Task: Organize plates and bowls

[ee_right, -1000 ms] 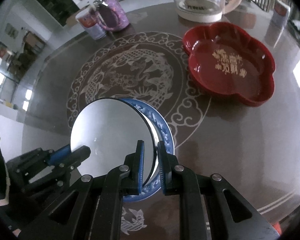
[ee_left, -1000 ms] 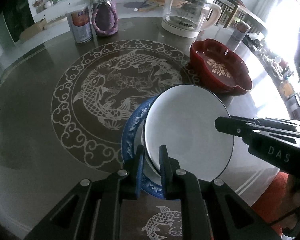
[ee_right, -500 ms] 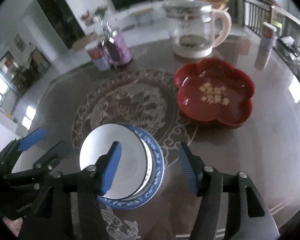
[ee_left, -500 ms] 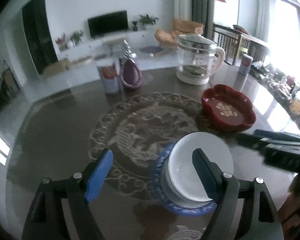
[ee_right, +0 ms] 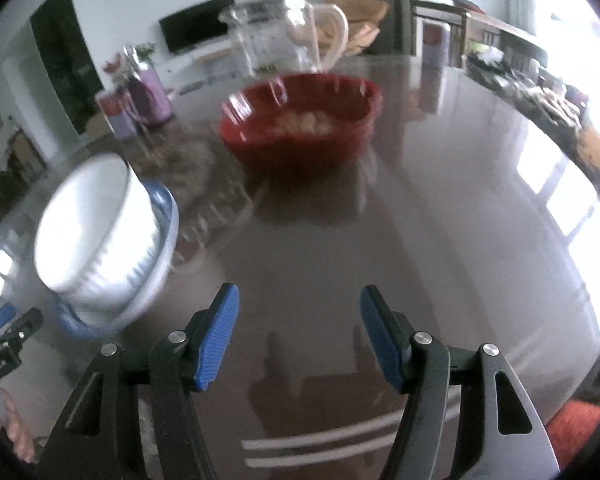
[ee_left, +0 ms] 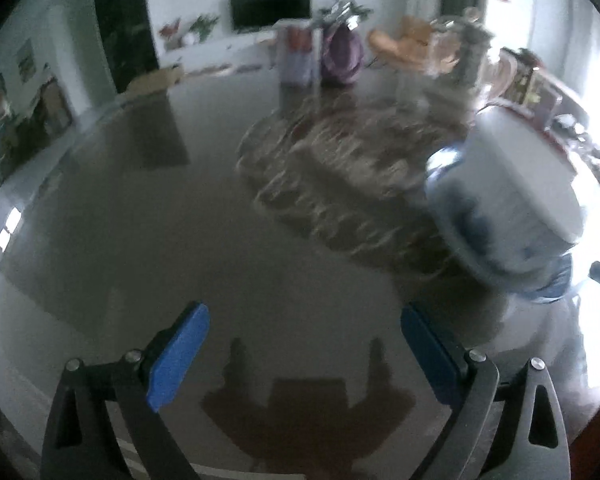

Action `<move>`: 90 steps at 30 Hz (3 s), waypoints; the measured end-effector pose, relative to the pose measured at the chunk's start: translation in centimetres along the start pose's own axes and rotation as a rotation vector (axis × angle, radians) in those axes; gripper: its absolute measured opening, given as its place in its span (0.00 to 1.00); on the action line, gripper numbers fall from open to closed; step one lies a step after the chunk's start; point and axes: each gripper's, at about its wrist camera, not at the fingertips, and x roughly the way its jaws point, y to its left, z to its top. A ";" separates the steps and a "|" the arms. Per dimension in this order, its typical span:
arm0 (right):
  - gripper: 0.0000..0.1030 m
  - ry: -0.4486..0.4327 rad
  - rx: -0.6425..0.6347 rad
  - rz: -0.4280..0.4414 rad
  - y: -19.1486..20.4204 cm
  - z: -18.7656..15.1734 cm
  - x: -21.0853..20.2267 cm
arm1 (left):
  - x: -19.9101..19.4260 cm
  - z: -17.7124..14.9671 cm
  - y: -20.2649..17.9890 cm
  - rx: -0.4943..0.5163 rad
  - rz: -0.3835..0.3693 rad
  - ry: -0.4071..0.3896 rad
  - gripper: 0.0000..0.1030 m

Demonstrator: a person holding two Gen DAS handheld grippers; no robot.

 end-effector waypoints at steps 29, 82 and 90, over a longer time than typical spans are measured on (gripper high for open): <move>0.80 0.021 0.008 -0.018 -0.4 -2.0 1.1 | 2.8 -0.1 2.2 -0.084 0.033 0.050 1.00; 0.91 0.066 -0.239 0.038 0.0 -4.0 0.2 | 2.4 -0.1 2.2 -0.075 0.028 0.046 1.00; 0.92 0.047 -0.242 0.040 -0.2 -4.4 -0.1 | 2.3 -0.2 2.2 -0.077 0.030 0.045 1.00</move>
